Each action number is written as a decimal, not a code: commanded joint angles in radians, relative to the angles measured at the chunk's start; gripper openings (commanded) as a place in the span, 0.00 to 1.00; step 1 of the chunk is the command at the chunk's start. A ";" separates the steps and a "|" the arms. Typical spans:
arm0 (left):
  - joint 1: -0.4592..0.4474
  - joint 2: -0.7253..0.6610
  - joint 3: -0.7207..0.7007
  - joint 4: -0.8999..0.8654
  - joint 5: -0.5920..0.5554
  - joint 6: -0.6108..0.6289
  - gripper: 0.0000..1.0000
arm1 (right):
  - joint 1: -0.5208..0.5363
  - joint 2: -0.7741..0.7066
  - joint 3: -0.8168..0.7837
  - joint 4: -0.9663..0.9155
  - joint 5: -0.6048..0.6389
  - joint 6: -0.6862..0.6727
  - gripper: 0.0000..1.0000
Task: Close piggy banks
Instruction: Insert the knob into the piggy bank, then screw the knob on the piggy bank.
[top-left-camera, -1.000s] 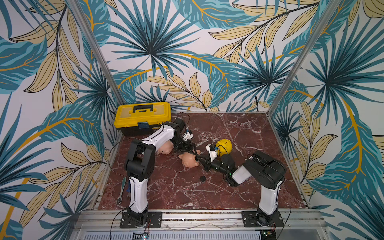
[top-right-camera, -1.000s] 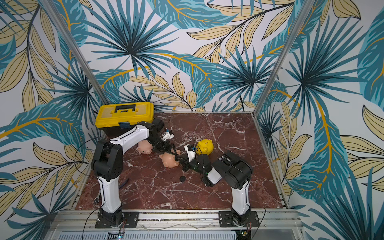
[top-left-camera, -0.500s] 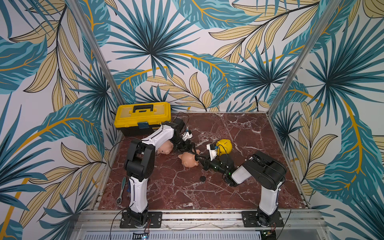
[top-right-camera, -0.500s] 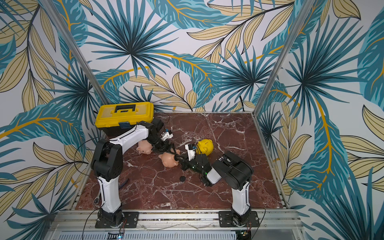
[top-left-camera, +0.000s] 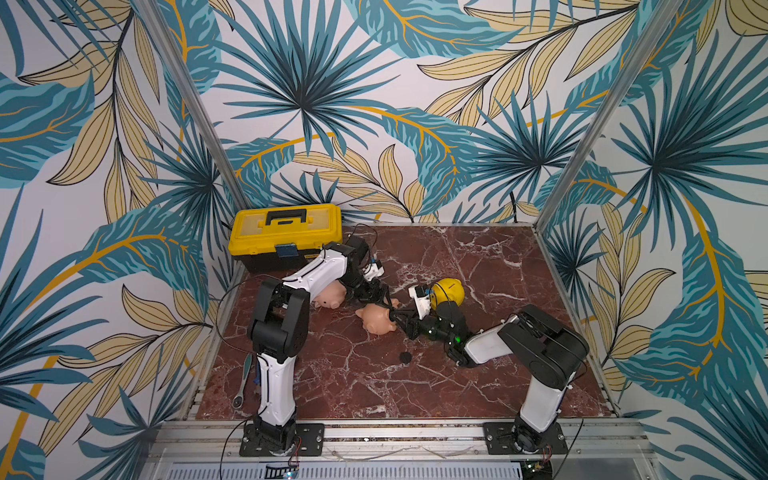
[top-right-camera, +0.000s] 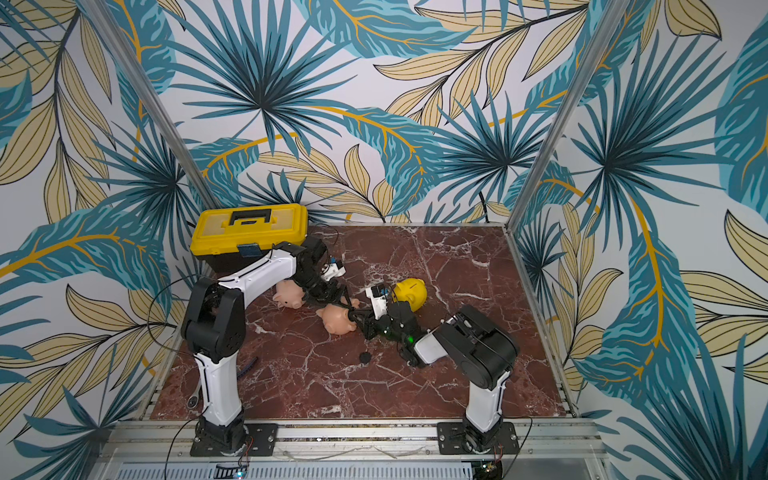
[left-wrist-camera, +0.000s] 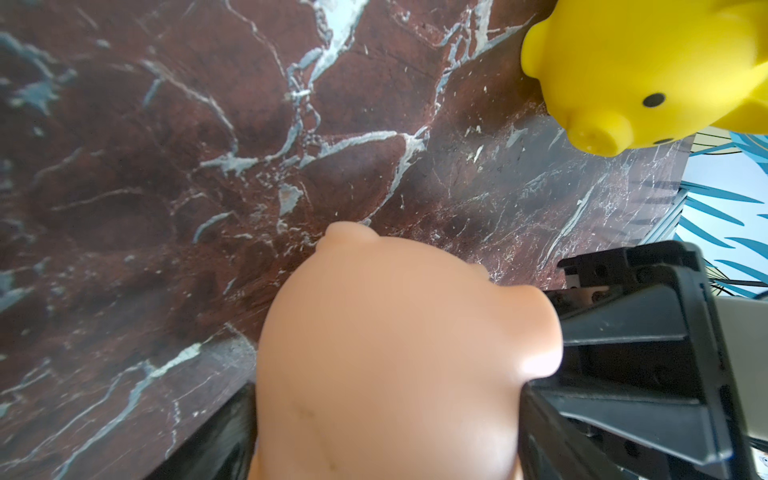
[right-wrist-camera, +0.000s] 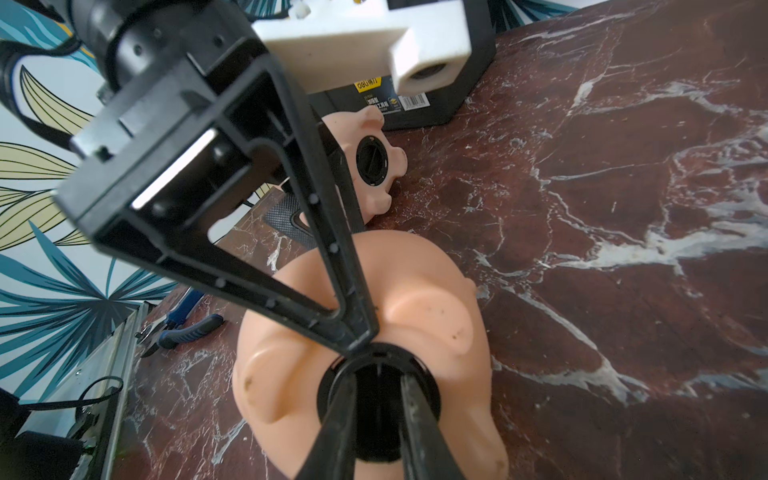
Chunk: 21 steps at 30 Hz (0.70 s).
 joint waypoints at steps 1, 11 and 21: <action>-0.026 0.045 -0.035 -0.032 -0.011 0.045 0.87 | -0.001 -0.010 0.039 -0.180 -0.038 -0.037 0.21; -0.026 0.042 -0.035 -0.032 -0.011 0.048 0.87 | -0.035 -0.060 0.123 -0.408 -0.144 -0.055 0.20; -0.026 0.043 -0.035 -0.033 -0.009 0.048 0.87 | -0.062 -0.062 0.212 -0.599 -0.228 -0.077 0.17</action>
